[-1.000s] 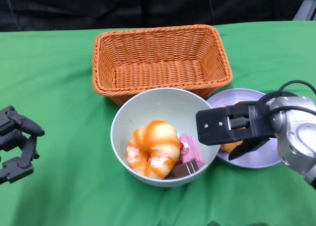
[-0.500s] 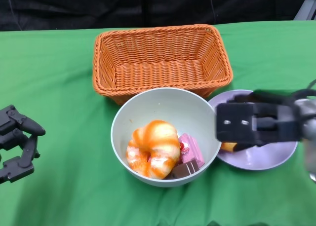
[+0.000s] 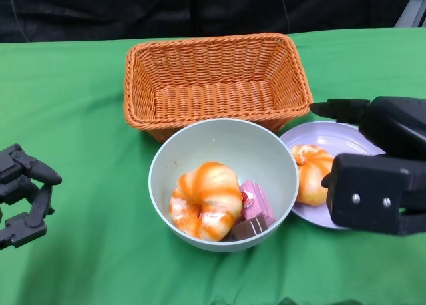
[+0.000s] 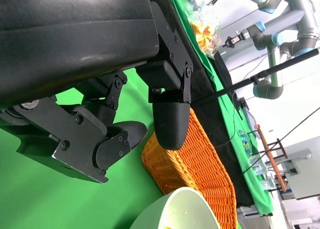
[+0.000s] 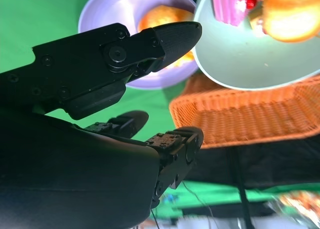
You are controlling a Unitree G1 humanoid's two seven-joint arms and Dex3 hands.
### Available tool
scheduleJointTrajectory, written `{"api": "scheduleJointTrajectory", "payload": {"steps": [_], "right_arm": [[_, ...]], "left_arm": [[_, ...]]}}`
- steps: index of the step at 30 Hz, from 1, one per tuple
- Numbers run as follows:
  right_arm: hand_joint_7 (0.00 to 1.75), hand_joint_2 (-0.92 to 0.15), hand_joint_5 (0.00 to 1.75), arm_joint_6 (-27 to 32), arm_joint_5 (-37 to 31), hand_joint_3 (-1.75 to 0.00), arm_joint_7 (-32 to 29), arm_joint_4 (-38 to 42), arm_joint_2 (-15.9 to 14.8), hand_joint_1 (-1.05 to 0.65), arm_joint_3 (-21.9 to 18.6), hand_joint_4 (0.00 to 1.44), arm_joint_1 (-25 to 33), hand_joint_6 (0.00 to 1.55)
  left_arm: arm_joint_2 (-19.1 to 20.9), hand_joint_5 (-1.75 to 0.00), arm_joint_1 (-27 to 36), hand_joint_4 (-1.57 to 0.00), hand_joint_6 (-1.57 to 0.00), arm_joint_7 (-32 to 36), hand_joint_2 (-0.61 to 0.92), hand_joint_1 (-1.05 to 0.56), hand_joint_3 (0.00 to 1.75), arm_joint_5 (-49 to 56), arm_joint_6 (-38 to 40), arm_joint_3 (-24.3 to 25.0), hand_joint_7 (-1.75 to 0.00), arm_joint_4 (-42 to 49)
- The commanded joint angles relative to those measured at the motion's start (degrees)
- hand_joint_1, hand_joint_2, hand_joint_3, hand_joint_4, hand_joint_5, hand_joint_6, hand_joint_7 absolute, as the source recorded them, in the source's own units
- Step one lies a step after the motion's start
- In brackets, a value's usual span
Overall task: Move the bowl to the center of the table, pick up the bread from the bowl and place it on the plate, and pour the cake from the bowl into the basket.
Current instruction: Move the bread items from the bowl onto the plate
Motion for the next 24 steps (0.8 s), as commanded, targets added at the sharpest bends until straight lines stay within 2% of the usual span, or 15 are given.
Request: {"api": "scheduleJointTrajectory", "payload": {"steps": [1, 4, 15, 19, 24], "right_arm": [[0.04, -0.92, 0.11, -3.33, 0.9, -0.05, -5.9, -3.87, 2.1, -0.69, -1.73, 0.62, 3.44, 0.48], [0.03, -0.92, 0.09, -5.84, 1.77, -0.04, -9.24, -5.13, 3.37, -0.67, -2.35, 0.65, 5.13, 0.51], [0.02, -0.92, 0.07, -7.37, 1.74, -0.03, -9.58, -4.79, 3.96, -0.67, -3.03, 0.67, 5.66, 0.51], [0.02, -0.9, 0.05, -20.32, 7.28, -0.02, -14.8, 1.5, 5.41, -0.67, 0.48, 0.66, 4.27, 0.54], [0.01, -0.9, 0.03, -26.59, 8.52, -0.01, -16.54, 5.76, 5.83, -0.69, 1.49, 0.67, 3.14, 0.55]], "left_arm": [[0.43, -1.7, -0.11, -0.74, -0.72, 0.1, 0.61, -0.02, 1.01, -0.32, -0.43, 0.2, -1.36, -0.19], [0.3, -1.69, -0.15, -0.75, -0.72, -0.09, 0.61, -0.02, 1.01, -0.59, -0.52, 0.1, -1.36, -0.18], [0.35, -1.68, -0.13, -0.76, -0.72, -0.07, 0.61, -0.02, 1.0, -0.68, -0.53, 0.03, -1.36, -0.17], [0.26, -1.63, 0.4, -0.78, -0.73, 1.63, 0.65, -0.03, 0.9, 2.24, -1.71, -0.68, -1.32, -0.58], [0.18, -1.62, 0.52, -0.78, -0.74, 1.99, 0.66, -0.03, 0.89, 2.71, -2.28, -0.61, -1.3, -0.49]]}}
